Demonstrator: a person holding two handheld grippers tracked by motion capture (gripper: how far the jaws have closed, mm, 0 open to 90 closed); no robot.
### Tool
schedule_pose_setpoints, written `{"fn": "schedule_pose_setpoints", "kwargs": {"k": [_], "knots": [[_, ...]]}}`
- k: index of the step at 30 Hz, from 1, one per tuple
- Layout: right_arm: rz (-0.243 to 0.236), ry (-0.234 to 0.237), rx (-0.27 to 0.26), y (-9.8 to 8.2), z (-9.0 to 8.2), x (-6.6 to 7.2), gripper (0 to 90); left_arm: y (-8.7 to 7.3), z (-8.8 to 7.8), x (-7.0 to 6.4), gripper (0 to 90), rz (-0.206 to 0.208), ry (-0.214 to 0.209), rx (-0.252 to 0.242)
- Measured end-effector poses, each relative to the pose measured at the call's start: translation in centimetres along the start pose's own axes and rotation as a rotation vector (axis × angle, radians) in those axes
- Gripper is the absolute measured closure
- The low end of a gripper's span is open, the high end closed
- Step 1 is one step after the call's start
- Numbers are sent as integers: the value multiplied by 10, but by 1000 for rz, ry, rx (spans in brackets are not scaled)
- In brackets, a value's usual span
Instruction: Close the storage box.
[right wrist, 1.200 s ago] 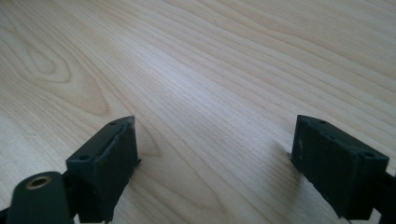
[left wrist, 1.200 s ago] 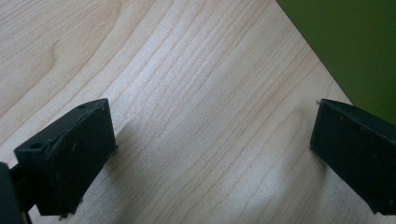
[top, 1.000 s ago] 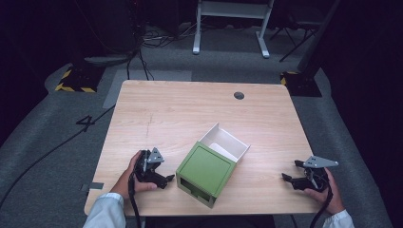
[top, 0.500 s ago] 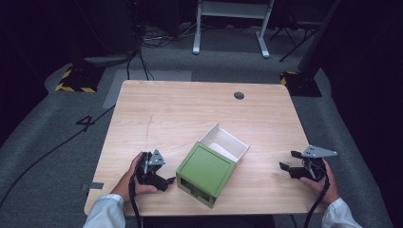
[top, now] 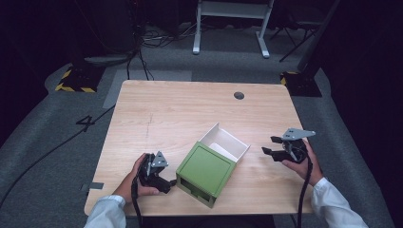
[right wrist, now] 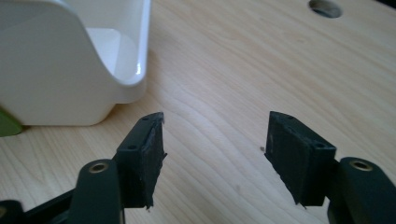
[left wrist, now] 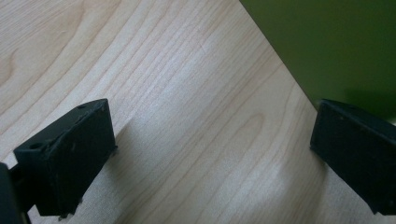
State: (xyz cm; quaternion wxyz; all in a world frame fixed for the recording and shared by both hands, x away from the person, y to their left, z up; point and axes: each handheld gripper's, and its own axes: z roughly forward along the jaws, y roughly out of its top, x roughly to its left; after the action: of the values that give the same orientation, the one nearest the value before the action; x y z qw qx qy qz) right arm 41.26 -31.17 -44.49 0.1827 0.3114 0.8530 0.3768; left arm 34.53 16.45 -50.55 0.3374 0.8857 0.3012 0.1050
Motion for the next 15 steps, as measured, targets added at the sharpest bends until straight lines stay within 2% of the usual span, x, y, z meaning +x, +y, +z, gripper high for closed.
{"fn": "schedule_pose_setpoints", "kwargs": {"k": [8,12,15], "knots": [[-31,46,25,9,22,13,436,5,4,1,0,-15,14,0],[-24,72,31,9,30,14,469,8,6,1,2,-23,24,-1],[-41,72,29,10,34,15,495,8,7,1,2,-29,27,0]]}}
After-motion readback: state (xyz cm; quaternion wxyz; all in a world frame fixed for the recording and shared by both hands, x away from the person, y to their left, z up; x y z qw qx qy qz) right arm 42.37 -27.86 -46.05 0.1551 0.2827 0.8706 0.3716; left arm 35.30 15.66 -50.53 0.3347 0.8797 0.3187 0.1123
